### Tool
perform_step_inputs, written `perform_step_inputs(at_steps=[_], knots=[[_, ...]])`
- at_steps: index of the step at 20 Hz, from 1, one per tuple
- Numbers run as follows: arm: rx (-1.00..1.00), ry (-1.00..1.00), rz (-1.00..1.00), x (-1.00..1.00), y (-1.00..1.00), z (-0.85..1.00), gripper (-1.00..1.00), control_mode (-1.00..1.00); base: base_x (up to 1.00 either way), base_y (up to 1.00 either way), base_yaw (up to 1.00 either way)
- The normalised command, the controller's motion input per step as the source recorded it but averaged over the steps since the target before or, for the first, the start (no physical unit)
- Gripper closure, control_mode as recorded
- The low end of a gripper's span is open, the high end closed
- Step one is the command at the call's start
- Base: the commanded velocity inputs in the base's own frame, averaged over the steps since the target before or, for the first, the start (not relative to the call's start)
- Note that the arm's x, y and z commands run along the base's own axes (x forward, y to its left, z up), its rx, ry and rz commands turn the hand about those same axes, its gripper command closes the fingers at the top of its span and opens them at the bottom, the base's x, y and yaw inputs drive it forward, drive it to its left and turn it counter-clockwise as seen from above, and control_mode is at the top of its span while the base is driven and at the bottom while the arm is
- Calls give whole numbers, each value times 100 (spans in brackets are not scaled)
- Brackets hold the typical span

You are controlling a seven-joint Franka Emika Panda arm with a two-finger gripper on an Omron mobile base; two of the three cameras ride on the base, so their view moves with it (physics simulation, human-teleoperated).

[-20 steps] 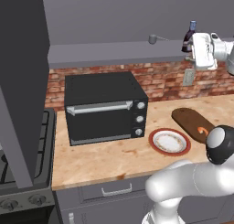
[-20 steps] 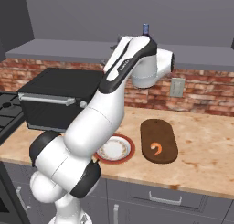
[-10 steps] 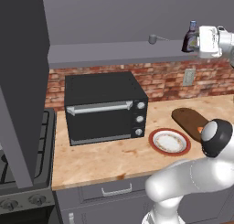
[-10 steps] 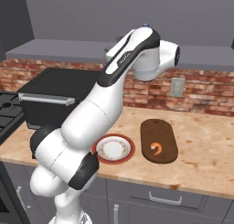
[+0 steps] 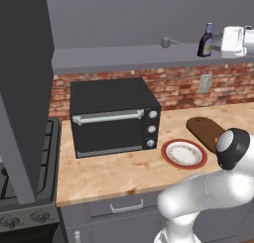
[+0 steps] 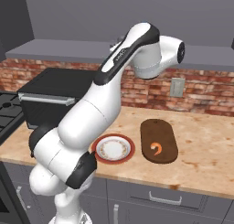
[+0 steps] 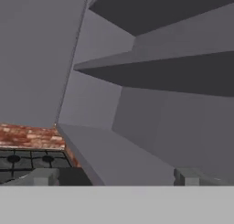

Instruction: Pick the shrimp from the plate and place it on the cutting board. Then pick the condiment bottle from the cabinet and place it next to the cutting board.

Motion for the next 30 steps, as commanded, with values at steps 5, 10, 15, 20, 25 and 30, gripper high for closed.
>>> perform_step_inputs(at_steps=[5, 10, 15, 20, 25, 30], knots=[[0, 3, -16, 0, -10, 7, -100, -100, 0, 0, 0], [0, 0, -16, 4, -5, 0, -100, -100, 0, 0, 0], [3, 0, -16, 10, -5, 0, -100, -100, 0, 0, 0], [12, 1, -10, 16, -5, 0, -100, -100, 0, 0, 0], [15, 0, -5, 20, -7, 0, -100, -100, 0, 0, 0], [9, 0, -2, 11, -17, 0, -100, -100, 0, 0, 0]])
